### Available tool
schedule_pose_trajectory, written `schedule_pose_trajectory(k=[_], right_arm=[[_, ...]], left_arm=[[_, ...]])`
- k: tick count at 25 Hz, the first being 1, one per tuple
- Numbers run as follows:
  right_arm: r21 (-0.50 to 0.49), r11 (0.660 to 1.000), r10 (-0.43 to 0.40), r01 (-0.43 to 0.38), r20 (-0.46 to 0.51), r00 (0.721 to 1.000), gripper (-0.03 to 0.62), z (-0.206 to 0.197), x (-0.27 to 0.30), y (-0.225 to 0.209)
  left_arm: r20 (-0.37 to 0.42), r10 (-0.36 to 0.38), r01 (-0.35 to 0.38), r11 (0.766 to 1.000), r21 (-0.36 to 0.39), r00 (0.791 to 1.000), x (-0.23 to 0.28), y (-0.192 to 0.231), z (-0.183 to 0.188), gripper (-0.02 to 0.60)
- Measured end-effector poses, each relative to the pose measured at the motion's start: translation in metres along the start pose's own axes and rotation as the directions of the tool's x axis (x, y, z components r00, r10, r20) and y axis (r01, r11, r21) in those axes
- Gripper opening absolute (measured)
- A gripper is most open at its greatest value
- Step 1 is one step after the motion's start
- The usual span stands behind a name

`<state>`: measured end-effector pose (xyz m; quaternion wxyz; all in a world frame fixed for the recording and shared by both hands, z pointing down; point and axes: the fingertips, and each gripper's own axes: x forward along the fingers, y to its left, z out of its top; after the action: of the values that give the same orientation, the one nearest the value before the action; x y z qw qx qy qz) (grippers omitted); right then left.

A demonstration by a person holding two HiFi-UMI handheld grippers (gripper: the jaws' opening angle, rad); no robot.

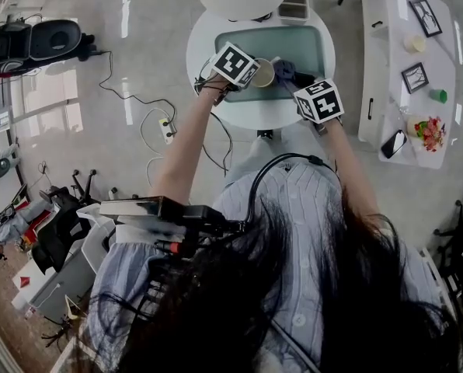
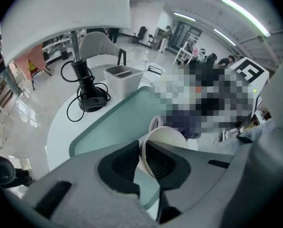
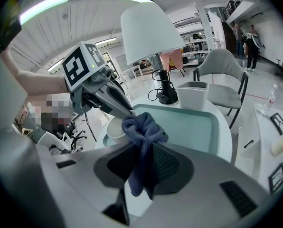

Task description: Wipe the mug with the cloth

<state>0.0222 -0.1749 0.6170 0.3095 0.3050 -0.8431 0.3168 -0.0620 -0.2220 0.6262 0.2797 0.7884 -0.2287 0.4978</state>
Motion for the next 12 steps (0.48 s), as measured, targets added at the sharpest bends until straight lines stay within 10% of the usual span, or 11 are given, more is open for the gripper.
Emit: schedule_pose_trajectory(k=[5,12], right_arm=[[0.005,1.000,-0.007,0.007,0.007,1.000,0.106,0.002,0.000,0.004],[0.024,1.000,-0.007,0.007,0.009,1.000,0.107,-0.003,0.002,0.017]], left_arm=[[0.046,0.059,-0.049,0.981,-0.190,0.997,-0.007,0.007,-0.009,0.055],[0.080,0.177,-0.124,0.889,-0.441,0.981,-0.014,0.016,-0.024,0.052]])
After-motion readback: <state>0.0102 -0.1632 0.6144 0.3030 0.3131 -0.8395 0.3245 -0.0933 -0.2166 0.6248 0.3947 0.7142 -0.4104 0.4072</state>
